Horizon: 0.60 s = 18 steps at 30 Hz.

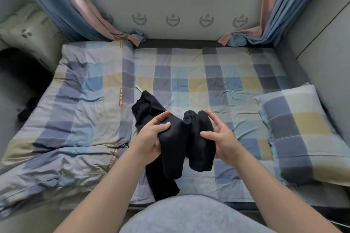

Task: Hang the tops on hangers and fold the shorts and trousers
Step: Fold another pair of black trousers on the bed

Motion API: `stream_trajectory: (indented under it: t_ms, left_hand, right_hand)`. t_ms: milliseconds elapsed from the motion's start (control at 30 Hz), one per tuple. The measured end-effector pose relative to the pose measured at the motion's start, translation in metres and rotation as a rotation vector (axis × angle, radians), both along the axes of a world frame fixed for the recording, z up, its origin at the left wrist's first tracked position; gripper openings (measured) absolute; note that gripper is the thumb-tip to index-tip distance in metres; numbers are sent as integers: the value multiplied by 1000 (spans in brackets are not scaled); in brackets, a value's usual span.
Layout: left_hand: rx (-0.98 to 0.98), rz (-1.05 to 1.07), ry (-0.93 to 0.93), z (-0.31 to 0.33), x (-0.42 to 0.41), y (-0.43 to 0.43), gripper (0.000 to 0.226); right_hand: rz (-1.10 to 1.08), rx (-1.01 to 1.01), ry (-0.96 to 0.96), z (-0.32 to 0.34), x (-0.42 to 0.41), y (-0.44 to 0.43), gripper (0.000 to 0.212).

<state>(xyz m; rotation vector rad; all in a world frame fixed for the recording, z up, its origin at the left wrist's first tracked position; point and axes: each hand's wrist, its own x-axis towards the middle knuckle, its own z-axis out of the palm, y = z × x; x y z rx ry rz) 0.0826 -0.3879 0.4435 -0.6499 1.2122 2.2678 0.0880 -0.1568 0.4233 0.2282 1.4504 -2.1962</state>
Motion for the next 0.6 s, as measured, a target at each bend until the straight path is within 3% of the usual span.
stream_trajectory:
  t_ms: [167, 267, 333, 467, 533, 600]
  left_hand:
    - [-14, -63, 22, -2, 10, 34, 52]
    - [52, -110, 22, 0, 14, 59, 51]
    - [90, -156, 12, 2, 13, 71, 44]
    - [53, -256, 12, 8, 10, 82, 40]
    - [12, -344, 55, 9, 8, 82, 39]
    - [-70, -405, 109, 10, 4, 78, 34]
  right_hand:
    - [-11, -74, -111, 19, 1, 33, 71]
    - [111, -99, -3, 23, 7, 47, 63]
    - [161, -9, 11, 20, 14, 50, 75]
    - [164, 457, 25, 12, 25, 46, 117]
    - [164, 531, 36, 11, 24, 44, 101]
    - [106, 562, 42, 13, 23, 45, 63]
